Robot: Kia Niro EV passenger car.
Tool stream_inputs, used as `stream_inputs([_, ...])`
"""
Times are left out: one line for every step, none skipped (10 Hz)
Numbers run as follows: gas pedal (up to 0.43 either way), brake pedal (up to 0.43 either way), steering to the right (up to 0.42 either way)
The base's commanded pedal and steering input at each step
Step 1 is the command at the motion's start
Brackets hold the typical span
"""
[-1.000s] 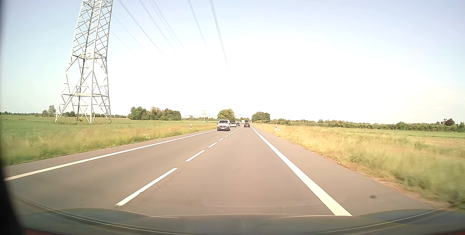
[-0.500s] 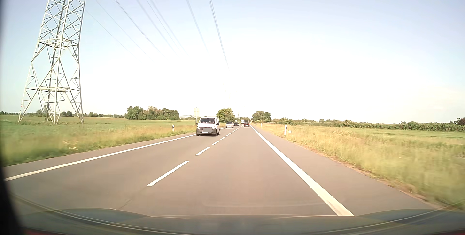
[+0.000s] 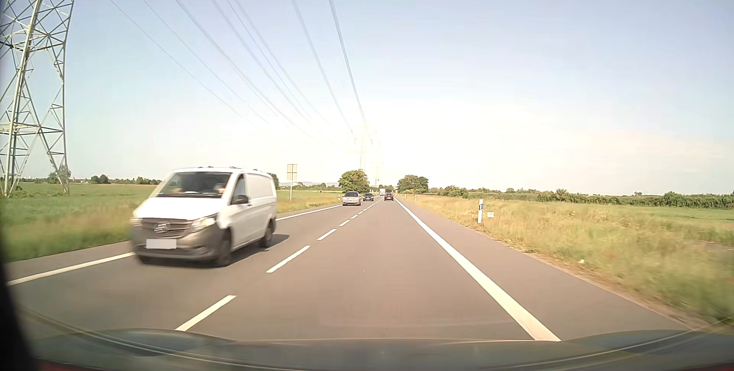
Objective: Follow the waypoints while adhering to traffic rules and regulations
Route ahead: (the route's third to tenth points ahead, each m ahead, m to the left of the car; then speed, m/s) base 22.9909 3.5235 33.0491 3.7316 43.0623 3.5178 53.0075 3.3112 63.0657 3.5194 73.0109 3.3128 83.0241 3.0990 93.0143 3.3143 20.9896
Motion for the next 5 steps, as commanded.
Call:
stream_inputs([0.197,0.03,0.0])
stream_inputs([0.197,0.03,0.0])
stream_inputs([0.197,0.03,0.0])
stream_inputs([0.197,0.03,-0.001])
stream_inputs([0.197,0.03,0.0])
